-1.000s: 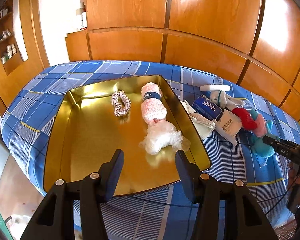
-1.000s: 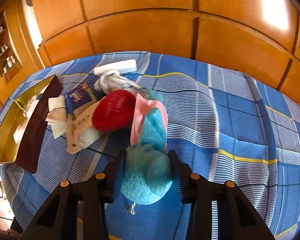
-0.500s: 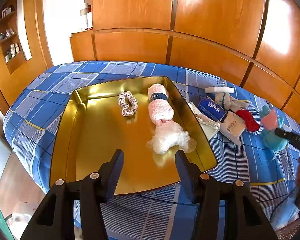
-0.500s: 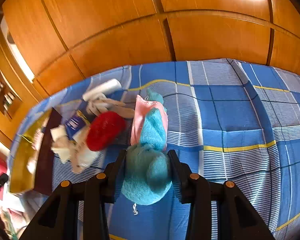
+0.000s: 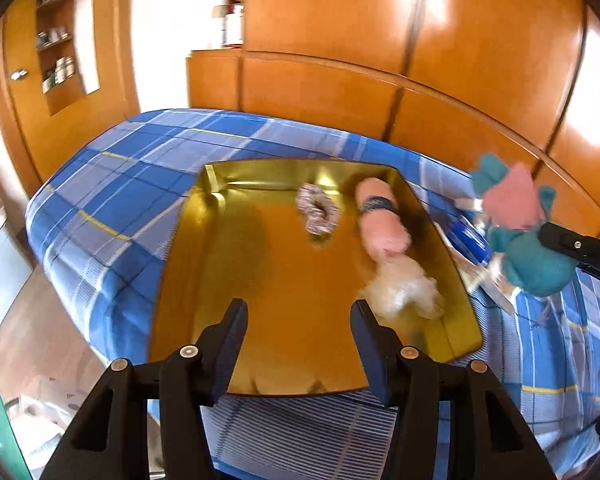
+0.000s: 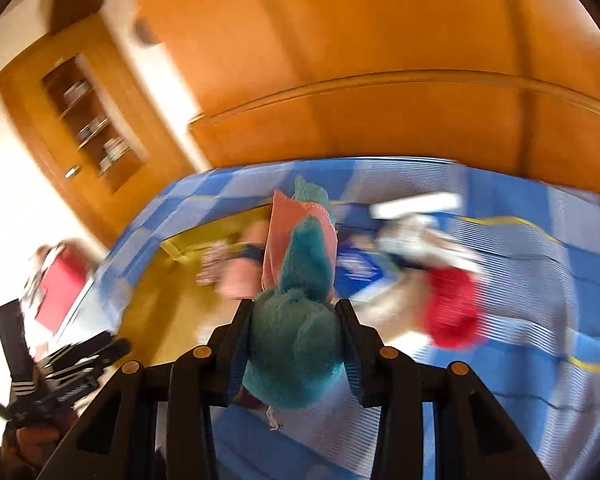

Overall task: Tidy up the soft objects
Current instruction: 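Carry the teal plush into the tray and open the right gripper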

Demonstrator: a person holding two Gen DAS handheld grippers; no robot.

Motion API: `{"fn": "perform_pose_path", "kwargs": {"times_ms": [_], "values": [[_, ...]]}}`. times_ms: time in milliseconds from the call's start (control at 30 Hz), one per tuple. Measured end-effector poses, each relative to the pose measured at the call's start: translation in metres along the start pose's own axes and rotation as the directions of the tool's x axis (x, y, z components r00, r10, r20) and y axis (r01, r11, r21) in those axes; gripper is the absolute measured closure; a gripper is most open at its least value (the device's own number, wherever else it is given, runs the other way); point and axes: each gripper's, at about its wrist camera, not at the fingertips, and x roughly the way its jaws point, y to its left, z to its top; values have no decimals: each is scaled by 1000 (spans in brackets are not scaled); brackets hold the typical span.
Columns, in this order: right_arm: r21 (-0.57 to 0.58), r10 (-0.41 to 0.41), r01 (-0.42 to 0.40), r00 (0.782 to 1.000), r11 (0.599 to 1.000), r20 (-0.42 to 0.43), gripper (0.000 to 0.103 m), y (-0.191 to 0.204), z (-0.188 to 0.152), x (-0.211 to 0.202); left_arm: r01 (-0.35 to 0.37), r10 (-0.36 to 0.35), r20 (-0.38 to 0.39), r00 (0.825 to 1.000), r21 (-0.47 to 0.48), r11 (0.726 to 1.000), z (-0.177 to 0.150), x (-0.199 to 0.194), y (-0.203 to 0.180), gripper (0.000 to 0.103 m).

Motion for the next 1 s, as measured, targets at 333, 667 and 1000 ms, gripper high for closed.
{"fn": "perform_pose_path", "kwargs": {"times_ms": [333,667,1000], "values": [[-39,120,-128,979,991,-162,62,98,13,118,-72,73,2,997,-125,990,-1,-1,61,49],[-93,-28,5,969,996,-246,51,110,-5,175,-66,63,-21,998,-152,986,-7,7,72,49],[-239,-109,73,984,968,-142,32,127,-15,146,-85,86,1,996,-157,984,-5,1,72,41]]}}
